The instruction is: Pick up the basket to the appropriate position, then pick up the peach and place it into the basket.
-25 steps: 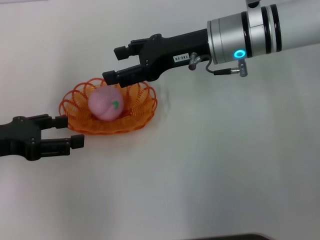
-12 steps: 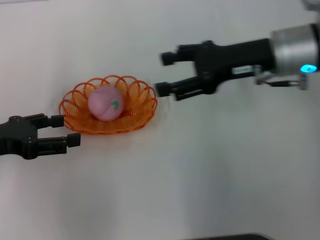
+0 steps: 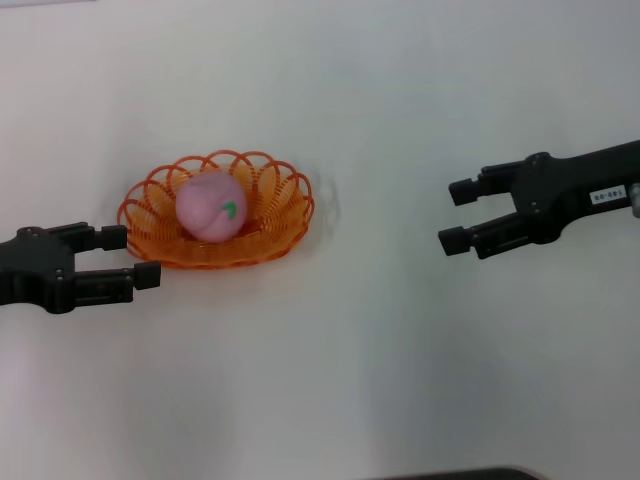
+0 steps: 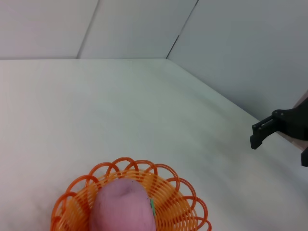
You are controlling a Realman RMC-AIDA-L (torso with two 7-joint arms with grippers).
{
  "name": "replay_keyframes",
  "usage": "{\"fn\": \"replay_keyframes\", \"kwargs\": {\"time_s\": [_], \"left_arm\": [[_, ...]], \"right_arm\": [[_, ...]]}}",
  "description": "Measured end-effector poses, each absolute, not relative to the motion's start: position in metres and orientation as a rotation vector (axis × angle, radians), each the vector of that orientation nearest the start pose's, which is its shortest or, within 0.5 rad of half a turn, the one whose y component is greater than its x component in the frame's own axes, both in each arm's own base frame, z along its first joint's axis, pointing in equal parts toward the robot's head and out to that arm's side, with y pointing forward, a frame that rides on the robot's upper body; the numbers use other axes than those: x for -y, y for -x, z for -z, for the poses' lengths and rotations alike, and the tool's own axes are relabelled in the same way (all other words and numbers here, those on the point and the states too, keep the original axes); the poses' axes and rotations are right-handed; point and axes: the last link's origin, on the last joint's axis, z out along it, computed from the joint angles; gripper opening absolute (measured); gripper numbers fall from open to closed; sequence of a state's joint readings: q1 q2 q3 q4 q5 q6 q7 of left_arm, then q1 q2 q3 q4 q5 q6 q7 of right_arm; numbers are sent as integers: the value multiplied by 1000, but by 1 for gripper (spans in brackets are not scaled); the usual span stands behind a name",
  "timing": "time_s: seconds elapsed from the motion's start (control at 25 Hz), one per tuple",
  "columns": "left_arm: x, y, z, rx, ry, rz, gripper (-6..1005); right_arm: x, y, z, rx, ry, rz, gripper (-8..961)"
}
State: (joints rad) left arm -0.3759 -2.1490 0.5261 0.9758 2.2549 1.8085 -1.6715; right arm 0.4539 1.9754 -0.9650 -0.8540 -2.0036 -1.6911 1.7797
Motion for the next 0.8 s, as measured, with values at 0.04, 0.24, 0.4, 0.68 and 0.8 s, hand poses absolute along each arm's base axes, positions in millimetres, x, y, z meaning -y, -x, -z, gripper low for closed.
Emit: {"fn": "replay_keyframes", "kwargs": {"time_s": [0.04, 0.24, 0.4, 0.68, 0.8], "left_arm": [[-270, 296, -31, 1037, 2712, 554, 861], [-269, 296, -30, 1042, 2712, 556, 861], [-269, 296, -30, 1042, 2712, 556, 861], [-269, 296, -30, 1042, 2711, 556, 861], [-269, 296, -30, 1046, 2710, 554, 861]], "right_arm": [[-309, -267, -29, -933, 2921, -404, 924], [-308, -270, -30, -946, 2909, -399, 924], [-308, -270, -29, -949, 2910, -401, 925], [-309, -267, -28, -944, 2919, -401, 925], [-309, -267, -27, -944, 2920, -401, 925]]}}
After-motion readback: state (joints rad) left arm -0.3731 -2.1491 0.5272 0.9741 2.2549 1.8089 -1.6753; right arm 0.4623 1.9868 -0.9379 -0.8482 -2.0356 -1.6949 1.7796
